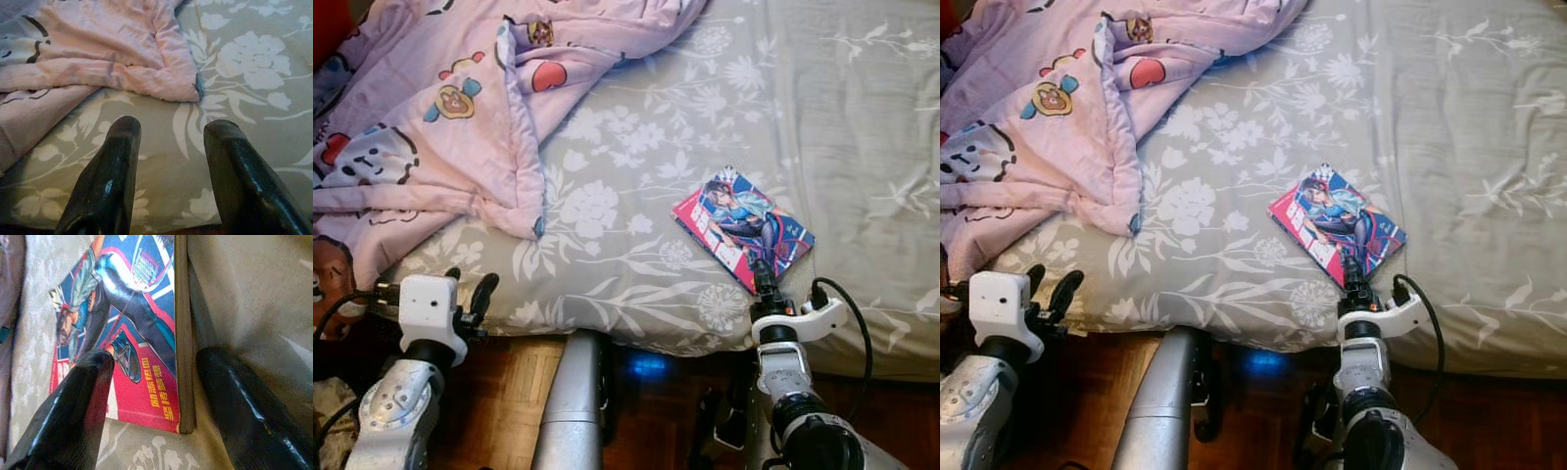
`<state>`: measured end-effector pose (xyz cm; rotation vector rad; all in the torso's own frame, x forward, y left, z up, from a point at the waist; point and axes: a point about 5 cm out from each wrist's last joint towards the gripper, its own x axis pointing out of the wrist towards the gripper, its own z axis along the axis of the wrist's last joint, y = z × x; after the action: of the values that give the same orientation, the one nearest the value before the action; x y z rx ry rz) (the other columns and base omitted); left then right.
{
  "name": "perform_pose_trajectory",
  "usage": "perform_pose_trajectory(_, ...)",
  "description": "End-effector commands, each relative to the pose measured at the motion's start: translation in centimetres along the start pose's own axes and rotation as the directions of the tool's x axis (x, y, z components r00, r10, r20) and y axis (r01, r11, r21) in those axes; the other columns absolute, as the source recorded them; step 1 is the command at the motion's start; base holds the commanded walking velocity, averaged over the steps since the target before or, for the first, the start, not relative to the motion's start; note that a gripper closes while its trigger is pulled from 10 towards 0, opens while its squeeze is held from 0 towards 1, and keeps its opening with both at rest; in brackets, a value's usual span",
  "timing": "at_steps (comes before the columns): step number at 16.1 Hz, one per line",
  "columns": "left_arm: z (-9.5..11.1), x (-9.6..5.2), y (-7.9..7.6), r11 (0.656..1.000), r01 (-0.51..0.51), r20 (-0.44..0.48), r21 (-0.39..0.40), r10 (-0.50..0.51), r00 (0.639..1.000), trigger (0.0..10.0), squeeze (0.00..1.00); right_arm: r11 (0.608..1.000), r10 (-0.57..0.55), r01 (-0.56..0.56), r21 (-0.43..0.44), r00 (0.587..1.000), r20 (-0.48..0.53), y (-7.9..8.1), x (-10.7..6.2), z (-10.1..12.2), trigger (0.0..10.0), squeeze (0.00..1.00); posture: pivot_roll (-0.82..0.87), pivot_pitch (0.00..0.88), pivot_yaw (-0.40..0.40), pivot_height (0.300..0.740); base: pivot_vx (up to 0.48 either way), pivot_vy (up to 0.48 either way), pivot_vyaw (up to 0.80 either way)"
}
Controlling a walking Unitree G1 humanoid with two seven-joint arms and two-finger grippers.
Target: Clean up the room
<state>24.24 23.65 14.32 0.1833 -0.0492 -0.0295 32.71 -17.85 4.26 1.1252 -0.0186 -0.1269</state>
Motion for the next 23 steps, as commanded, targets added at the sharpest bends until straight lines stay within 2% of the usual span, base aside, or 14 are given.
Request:
perform_pose_trajectory(1, -0.1, -0.9, 1.0, 1.000, -0.023, -0.028, 0.017, 0.023, 0.999, 10.0, 0.00, 0.996, -0.074, 0.077, 0.034, 0.992, -0.102, -1.5, -1.5, -2.4, 10.0, 0.00, 0.45, 0.510, 0.131, 0.606, 0.000, 0.000, 0.00)
perform_pose_trajectory(6, 0.5, -1.3, 1.8, 0.999, -0.018, -0.032, 0.048, 0.020, 0.999, 10.0, 0.00, 0.991, -0.074, 0.088, 0.105, 0.989, -0.130, -1.1, -1.8, -3.9, 10.0, 0.00, 0.49, 0.514, 0.161, 0.606, 0.000, 0.000, 0.00)
perform_pose_trajectory(11, 0.9, -1.5, 1.9, 0.997, -0.001, -0.039, 0.075, 0.004, 0.999, 10.0, 0.00, 0.978, -0.098, 0.118, 0.172, 0.988, -0.118, -1.3, -2.0, -4.2, 10.0, 0.00, 0.52, 0.513, 0.181, 0.606, 0.000, 0.000, 0.00)
perform_pose_trajectory(12, 0.9, -1.5, 1.9, 0.997, 0.001, -0.044, 0.080, 0.002, 0.999, 10.0, 0.00, 0.978, -0.078, 0.097, 0.184, 0.991, -0.110, -0.9, -1.8, -4.2, 4.0, 0.00, 0.52, 0.513, 0.181, 0.606, 0.000, 0.000, 0.00)
perform_pose_trajectory(13, 0.9, -1.5, 1.9, 0.997, 0.003, -0.048, 0.083, 0.001, 0.999, 10.0, 0.00, 0.978, -0.065, 0.084, 0.189, 0.993, -0.102, -0.7, -1.6, -4.1, 0.0, 0.00, 0.52, 0.509, 0.181, 0.606, 0.000, 0.000, 0.00)
perform_pose_trajectory(23, 0.4, -0.7, 1.6, 0.997, 0.007, -0.052, 0.079, -0.003, 0.999, 10.0, 0.00, 0.987, -0.027, 0.035, 0.158, 0.998, -0.055, -0.8, -1.3, -2.8, 0.0, 0.00, 0.47, 0.484, 0.166, 0.606, 0.000, 0.000, 0.00)
